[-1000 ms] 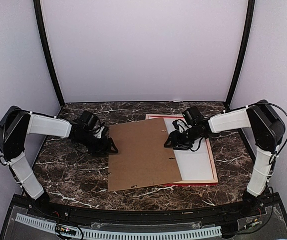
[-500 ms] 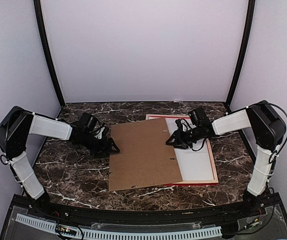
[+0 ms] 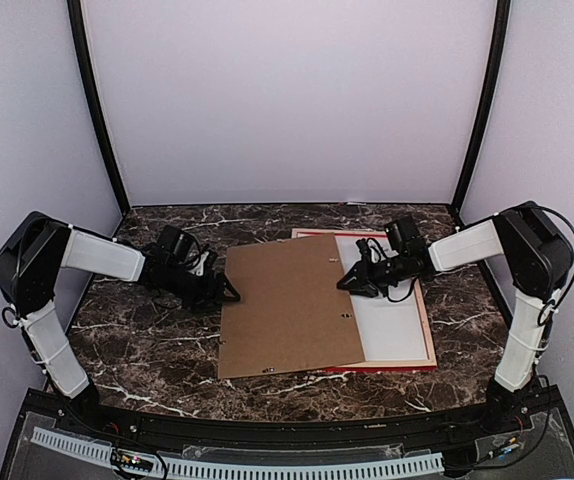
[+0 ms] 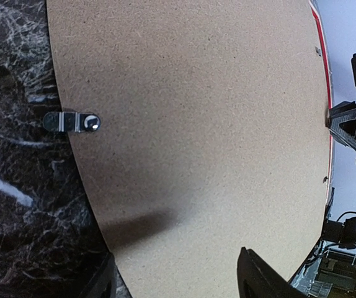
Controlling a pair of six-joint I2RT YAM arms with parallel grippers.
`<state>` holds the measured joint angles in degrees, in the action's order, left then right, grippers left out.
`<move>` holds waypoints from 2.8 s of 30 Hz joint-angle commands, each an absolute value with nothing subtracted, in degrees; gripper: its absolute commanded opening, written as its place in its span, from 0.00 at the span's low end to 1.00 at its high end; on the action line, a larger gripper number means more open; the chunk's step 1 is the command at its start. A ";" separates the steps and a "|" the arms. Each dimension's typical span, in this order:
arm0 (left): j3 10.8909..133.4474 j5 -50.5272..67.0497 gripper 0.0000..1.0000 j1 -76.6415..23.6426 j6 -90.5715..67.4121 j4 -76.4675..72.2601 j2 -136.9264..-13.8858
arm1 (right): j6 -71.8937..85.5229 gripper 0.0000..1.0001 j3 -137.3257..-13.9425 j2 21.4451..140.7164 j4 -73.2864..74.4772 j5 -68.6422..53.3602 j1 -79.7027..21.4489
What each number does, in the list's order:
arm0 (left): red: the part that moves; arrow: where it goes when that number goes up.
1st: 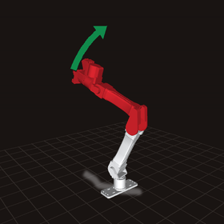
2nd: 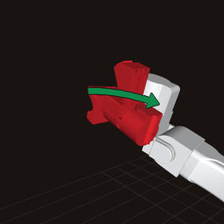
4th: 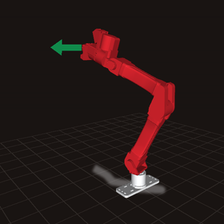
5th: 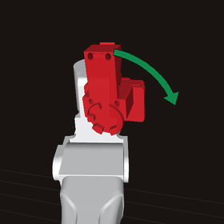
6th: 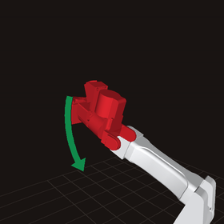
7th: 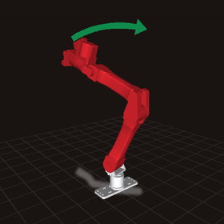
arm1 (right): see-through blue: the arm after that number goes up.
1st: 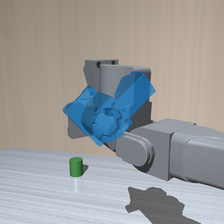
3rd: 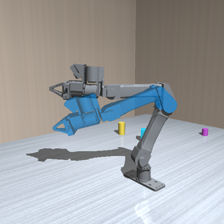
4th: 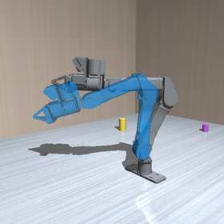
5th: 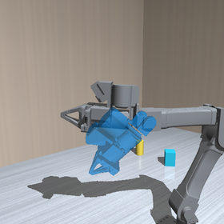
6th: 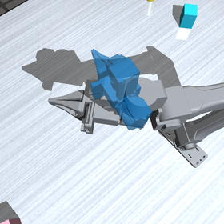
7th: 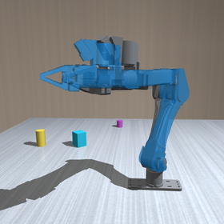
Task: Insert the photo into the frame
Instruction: Pick up the backboard from the frame body, then move the frame body to the center of the board.
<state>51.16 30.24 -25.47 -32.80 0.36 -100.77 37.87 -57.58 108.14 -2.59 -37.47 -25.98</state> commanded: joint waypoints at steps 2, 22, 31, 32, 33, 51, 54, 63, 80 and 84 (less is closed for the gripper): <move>51.31 34.59 0.68 -26.15 -32.61 -5.43 -101.71 | 38.37 0.20 -56.59 107.30 -9.10 -46.76 -27.00; 55.19 32.31 0.68 -26.19 -31.01 -2.05 -103.02 | 38.52 0.00 -57.91 103.68 -8.63 -50.60 -26.00; 58.28 26.37 0.85 -26.19 -29.56 -0.35 -97.82 | 39.06 0.00 -54.94 90.24 -3.86 -54.51 -20.33; 58.50 25.71 0.89 -26.19 -29.55 -0.35 -97.47 | 38.68 0.00 -54.42 88.33 -2.61 -55.02 -19.20; 59.10 25.42 0.94 -26.19 -29.45 -0.35 -97.10 | 38.16 0.00 -53.92 86.32 -1.25 -55.47 -18.12; 79.95 12.65 0.87 -37.90 -22.78 13.66 -110.81 | 34.46 0.00 -51.96 65.95 15.85 -60.67 12.89; 83.84 11.44 0.81 -39.32 -22.55 15.76 -114.70 | 35.04 0.00 -52.16 65.55 15.61 -61.73 15.19; 89.24 6.50 0.65 -41.80 -22.86 17.80 -122.67 | 38.57 0.00 -49.78 64.91 10.45 -62.62 16.08; 90.97 2.95 0.37 -43.06 -25.96 17.30 -127.06 | 38.50 0.00 -47.01 64.01 9.48 -63.24 16.09; 90.49 0.74 0.29 -43.02 -26.35 19.66 -126.89 | 38.28 0.00 -47.02 63.96 9.85 -62.90 15.92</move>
